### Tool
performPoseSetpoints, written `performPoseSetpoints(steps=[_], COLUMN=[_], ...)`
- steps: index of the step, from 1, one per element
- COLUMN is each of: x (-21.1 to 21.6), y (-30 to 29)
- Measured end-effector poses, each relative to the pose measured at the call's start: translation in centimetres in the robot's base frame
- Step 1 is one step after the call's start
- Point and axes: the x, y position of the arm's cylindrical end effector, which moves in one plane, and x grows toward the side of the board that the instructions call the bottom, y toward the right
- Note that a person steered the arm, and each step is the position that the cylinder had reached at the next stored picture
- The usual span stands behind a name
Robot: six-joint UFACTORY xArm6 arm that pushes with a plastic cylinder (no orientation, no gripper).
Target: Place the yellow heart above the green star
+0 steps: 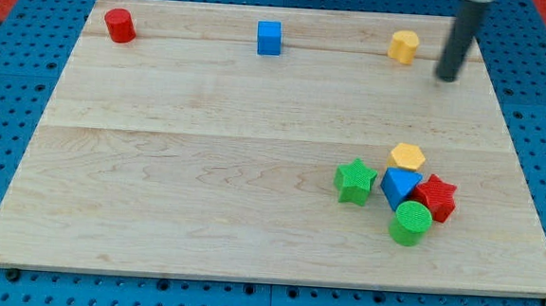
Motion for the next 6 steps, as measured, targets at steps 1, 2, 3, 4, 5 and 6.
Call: performPoseSetpoints(steps=[1,2,3,4,5,6], x=[-4.8,-3.8,-4.6,-3.1,2.2,6.5], y=[-0.8,-7.9,-14.4,-18.4,-19.6,-20.1])
